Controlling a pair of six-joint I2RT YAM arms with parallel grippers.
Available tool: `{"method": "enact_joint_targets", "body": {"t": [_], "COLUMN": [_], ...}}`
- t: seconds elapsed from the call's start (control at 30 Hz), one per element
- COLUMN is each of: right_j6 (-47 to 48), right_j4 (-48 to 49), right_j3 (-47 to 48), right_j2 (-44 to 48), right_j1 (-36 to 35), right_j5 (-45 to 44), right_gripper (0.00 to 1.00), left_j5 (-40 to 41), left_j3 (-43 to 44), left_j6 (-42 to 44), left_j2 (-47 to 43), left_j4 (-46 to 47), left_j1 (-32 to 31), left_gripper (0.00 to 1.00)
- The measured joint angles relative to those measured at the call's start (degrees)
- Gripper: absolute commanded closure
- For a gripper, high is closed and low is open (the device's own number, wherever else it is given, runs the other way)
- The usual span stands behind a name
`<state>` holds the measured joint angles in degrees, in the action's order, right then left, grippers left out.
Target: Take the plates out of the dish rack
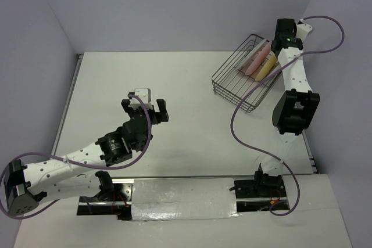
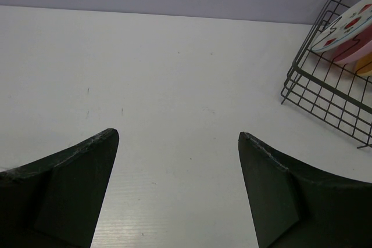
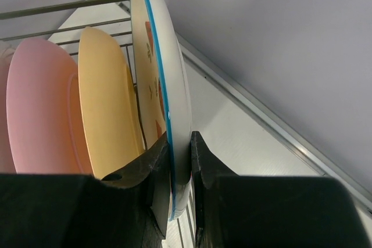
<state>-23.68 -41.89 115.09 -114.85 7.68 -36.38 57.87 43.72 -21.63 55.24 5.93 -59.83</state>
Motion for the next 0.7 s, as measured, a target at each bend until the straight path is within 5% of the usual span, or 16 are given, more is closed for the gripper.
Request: {"method": "enact_joint_targets", "body": {"t": [0.7], "right_j6": [1.2], "right_j4": [-4.8], "right_j3": [3.5], "right_j2": [9.0], "right_j1": [-0.1], "right_j5": [7.8], "right_gripper": [1.00], "left_j5": [-0.1], "left_j3": [0.0], "left_j6": [-1.0], "left_j2": [-0.9], "left_j4": [0.0], "left_j1": [0.0], "left_gripper": [0.05]}}
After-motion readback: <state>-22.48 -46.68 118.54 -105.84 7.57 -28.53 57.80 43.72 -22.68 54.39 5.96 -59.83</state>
